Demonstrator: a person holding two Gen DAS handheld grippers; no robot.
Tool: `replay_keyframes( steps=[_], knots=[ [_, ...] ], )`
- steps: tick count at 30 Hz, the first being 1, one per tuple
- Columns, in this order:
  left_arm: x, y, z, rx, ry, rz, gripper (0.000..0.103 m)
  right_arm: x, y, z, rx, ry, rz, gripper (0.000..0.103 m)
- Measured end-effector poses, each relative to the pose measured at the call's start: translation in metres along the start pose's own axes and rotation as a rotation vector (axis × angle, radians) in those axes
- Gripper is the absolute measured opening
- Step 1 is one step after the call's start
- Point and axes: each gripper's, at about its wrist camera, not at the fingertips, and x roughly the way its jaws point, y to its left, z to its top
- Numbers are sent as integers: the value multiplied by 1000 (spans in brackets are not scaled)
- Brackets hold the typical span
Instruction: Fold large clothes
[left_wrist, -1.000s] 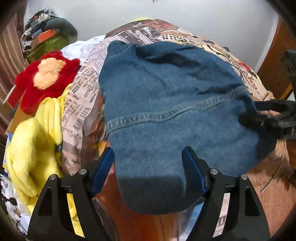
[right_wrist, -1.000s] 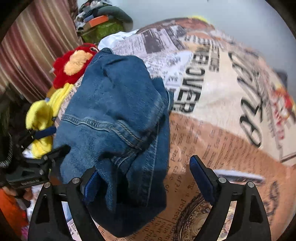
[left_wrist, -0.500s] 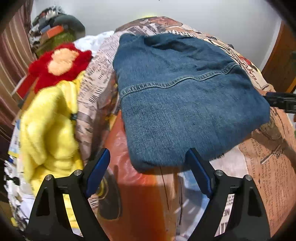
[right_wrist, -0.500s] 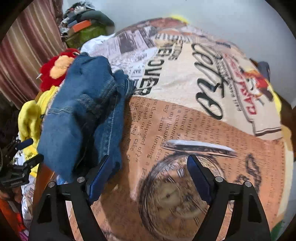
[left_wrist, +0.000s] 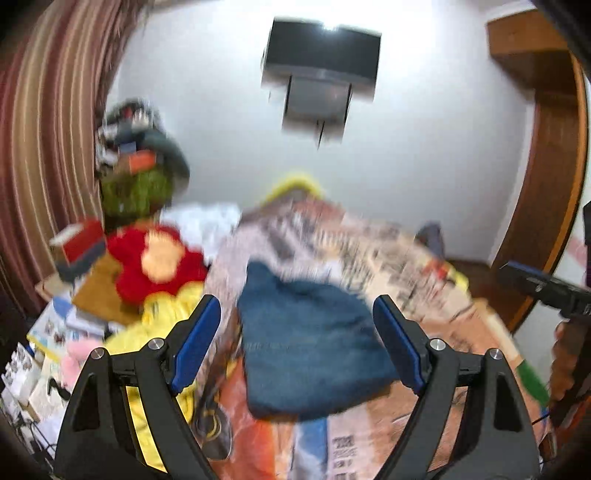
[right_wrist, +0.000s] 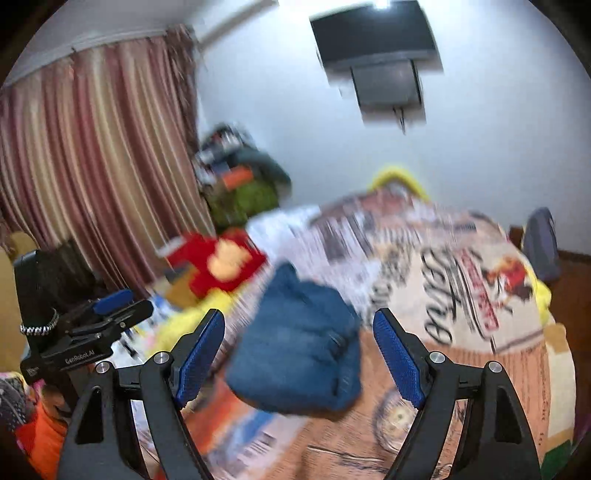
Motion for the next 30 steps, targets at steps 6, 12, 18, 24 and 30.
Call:
replay_keyframes(
  steps=[6,12,18,24,30],
  knots=[
    [-72,-24,12,42,-186,-22,85,-63,41,9,-35,-169,43,82],
    [-112,-41,7,72,-286,2,85,-102,73,-4,-82,-268,28,82],
    [-128,-51,-6,90,-313,11,90,-119,89,-24,-93,-294,-22,82],
    [-130,-53,-16,73,-305,28,99,-128,95,-38,-94,-296,-87,95],
    [-123,-48,-18,58,-277,36,103,-135,92,-43,-80,-327,-150,103]
  ],
)
